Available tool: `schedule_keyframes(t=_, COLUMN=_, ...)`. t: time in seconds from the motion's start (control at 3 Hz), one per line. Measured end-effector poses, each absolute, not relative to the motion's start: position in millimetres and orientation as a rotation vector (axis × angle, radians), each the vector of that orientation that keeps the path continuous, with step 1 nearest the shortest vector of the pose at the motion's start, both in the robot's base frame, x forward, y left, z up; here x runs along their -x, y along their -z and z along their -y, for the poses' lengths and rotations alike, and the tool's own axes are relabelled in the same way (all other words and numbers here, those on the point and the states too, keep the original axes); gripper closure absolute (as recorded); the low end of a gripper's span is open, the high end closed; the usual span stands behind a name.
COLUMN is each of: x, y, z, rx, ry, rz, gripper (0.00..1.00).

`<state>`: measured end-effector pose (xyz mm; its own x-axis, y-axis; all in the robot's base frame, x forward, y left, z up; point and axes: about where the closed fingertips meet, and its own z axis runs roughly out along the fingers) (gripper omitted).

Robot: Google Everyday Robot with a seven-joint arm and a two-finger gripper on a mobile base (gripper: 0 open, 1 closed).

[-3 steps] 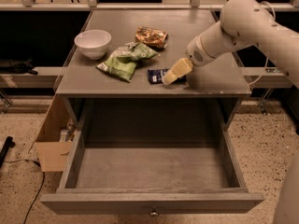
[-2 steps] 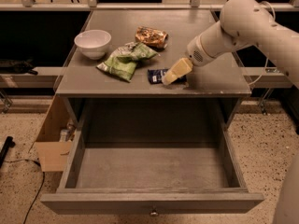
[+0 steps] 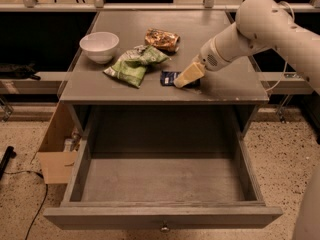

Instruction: Place rxbar blueberry into top drawer

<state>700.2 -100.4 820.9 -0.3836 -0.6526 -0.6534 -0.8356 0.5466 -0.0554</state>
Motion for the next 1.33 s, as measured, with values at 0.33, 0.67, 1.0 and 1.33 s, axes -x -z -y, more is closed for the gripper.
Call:
schedule_keyframes(t=0.33, x=-700.2, y=-820.8, z=100.4, rx=1.194, ry=-0.377, rz=-2.154, gripper=0.63)
schedule_keyframes(t=0.67, x=-700.2, y=-820.8, z=100.4, rx=1.194, ry=-0.377, rz=-2.154, gripper=0.85)
schedule_keyframes(t=1.0, x=-700.2, y=-820.7, z=100.3, rx=1.194, ry=-0.377, rz=-2.154, gripper=1.0)
schedule_keyframes(t=1.33, x=-700.2, y=-823.4, z=100.3, rx=1.194, ry=-0.377, rz=-2.154, gripper=1.0)
